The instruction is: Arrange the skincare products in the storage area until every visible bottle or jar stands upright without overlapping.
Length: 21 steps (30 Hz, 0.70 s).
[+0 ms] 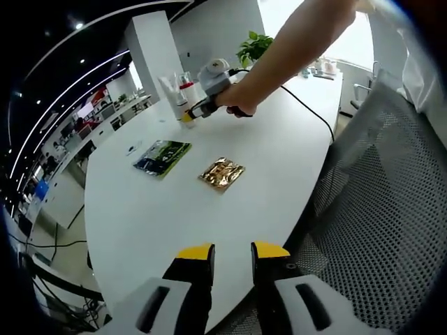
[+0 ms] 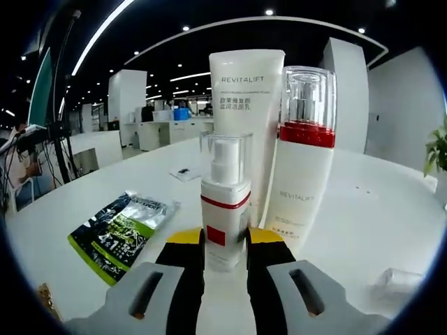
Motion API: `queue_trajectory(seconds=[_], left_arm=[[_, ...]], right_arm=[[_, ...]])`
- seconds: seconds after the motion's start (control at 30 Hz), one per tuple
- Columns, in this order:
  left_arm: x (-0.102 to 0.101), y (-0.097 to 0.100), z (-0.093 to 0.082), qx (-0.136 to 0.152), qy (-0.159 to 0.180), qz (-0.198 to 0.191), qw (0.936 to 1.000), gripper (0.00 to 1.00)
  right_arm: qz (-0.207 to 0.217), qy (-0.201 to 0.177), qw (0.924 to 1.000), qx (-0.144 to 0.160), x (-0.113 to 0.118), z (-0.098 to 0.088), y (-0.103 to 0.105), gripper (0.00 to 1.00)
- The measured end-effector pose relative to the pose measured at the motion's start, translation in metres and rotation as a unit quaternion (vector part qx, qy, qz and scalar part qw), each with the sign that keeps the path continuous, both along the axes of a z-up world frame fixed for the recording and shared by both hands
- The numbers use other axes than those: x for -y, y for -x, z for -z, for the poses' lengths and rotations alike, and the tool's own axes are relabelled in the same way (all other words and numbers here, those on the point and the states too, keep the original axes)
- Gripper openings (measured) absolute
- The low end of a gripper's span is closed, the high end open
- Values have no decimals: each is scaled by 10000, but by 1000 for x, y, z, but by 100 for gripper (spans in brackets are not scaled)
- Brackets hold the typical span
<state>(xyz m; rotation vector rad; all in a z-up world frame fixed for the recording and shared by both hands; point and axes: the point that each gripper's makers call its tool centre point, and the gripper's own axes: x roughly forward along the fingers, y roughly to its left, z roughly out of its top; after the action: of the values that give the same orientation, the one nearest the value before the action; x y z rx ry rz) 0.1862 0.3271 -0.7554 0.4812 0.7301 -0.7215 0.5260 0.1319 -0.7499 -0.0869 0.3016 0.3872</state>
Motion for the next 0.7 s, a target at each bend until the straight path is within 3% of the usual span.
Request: queue_trajectory(seconds=[0.5,0.7], left_arm=[[-2,1,-1,55,-14,-14,10000,22],[-2,0,-2,48,-16,-22,10000,21]], right_arm=[[-147,-128,9998,-103,-4,-5,5,26],[-184,-152,9995,-204,-1,-6,17,30]])
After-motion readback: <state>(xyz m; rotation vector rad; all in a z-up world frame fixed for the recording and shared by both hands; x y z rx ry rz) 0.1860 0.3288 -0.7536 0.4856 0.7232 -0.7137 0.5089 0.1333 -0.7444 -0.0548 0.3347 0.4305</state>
